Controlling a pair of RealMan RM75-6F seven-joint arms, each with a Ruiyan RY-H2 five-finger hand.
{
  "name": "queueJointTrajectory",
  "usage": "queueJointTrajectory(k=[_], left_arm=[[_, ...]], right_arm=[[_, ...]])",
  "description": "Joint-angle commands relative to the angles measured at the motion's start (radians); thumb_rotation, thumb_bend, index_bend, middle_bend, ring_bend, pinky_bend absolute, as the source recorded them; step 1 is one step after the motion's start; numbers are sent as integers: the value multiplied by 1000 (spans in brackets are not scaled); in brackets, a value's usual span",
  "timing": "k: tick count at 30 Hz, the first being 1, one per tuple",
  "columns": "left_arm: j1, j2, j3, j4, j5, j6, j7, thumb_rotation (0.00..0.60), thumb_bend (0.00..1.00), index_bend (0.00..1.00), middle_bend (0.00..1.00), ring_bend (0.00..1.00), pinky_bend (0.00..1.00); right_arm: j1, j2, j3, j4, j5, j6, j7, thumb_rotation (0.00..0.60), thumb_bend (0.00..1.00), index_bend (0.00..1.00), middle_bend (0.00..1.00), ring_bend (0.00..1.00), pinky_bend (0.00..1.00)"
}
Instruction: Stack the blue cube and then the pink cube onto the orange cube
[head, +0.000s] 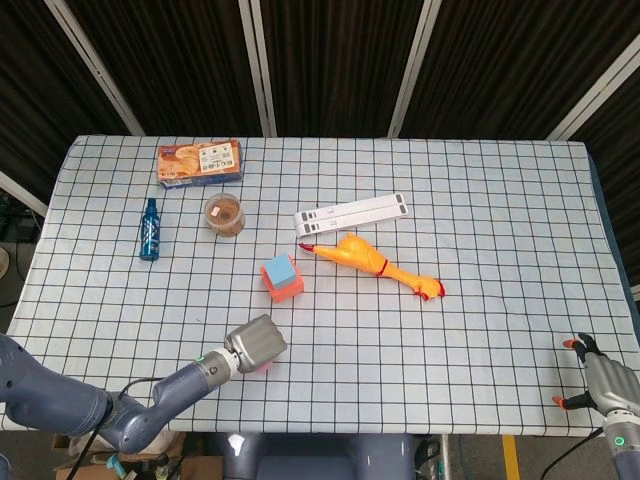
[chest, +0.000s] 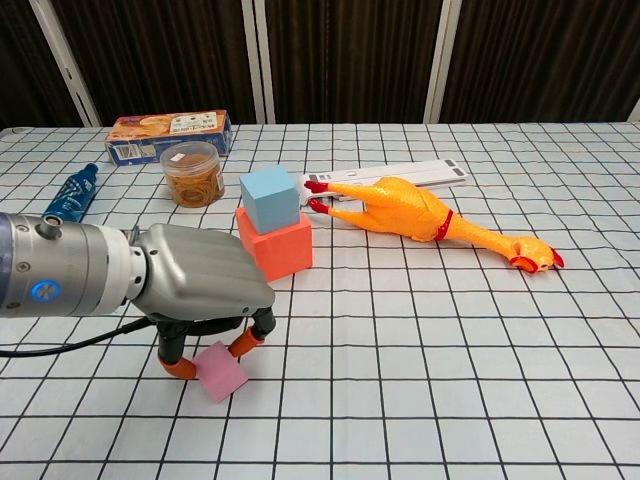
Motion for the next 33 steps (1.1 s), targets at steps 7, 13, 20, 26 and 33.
queueJointTrajectory(k=[7,13,20,26,33], left_arm=[[-7,23,-10,-24,-17,14,9,600,335,602,783,791,994],[-32,55,-31,-41,-30,14,20,600,337,611,782,791,992],[-81,126,-95,-50,-30,12,22,600,337,615,780,788,987],[-92,185,-136,-83,-15,-1,-24,600,337,616,773,782,977],[-96,229,-169,-105,26,-36,-84,600,337,616,772,778,972]], right_arm=[[0,1,-1,-2,-2,1,2,600,122,210,70,241,264],[1,1,-1,-1,0,-2,1,600,122,210,70,241,264],[7,0,-4,2,10,-18,-2,600,123,210,70,241,264],[11,-5,-5,11,19,-27,-5,600,122,210,77,241,263],[18,-12,-5,17,33,-33,-14,600,123,210,80,241,264]])
